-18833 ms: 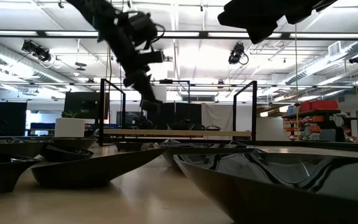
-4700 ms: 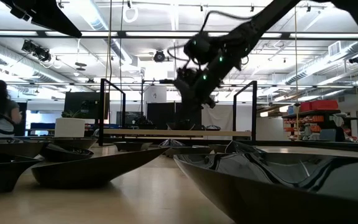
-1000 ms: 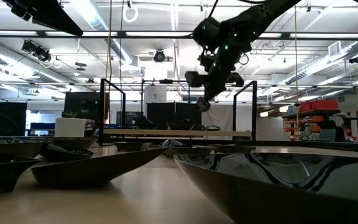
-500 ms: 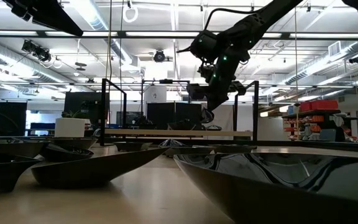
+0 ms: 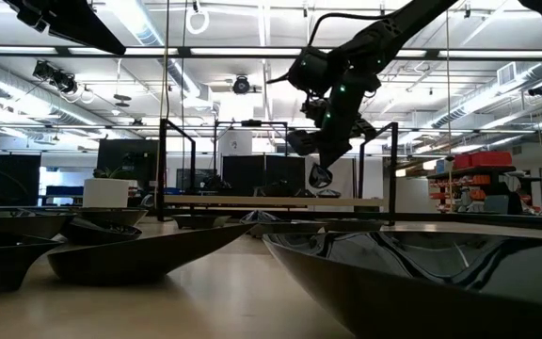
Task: Pick & Place Mini shaped plates
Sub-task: Stack the black teardrop shape bowl on top of the other black teardrop shape bowl on the shelf
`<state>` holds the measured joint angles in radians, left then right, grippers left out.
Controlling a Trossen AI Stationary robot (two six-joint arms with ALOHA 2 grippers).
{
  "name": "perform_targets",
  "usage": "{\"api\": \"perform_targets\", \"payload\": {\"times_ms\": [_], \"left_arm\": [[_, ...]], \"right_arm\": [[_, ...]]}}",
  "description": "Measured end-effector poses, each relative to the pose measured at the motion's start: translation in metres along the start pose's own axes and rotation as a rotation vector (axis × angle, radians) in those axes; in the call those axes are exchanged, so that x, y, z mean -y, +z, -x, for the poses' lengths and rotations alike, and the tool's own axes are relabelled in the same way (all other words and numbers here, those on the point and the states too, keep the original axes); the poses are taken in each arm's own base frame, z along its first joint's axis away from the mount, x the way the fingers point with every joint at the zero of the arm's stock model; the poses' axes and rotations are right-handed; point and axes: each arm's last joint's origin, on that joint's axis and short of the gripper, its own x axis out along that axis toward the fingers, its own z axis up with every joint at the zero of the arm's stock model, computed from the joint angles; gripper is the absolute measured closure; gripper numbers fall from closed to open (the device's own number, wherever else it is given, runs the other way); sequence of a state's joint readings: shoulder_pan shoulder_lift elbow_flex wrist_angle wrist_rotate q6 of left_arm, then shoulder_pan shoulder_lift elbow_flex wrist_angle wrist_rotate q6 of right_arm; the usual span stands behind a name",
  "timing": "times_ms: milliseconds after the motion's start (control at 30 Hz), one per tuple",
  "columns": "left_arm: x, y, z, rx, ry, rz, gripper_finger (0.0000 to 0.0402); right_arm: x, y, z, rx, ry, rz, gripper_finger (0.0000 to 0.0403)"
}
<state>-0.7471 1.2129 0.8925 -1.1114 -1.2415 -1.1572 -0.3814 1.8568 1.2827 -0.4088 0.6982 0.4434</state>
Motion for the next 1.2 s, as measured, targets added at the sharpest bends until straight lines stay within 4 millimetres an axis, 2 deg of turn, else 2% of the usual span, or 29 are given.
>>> {"api": "perform_targets", "payload": {"times_ms": [933,1200], "left_arm": [[0.0,0.0,0.0,0.0,0.0,0.0,0.0388],[0.0,0.0,0.0,0.0,0.0,-0.001,0.0388]], "right_arm": [[0.0103,-0.0032,-0.008,-0.063,-0.037,-0.003,0.0403],[0.0106,-0.0037,-0.008,-0.067,-0.039,0.0,0.0376]]}}
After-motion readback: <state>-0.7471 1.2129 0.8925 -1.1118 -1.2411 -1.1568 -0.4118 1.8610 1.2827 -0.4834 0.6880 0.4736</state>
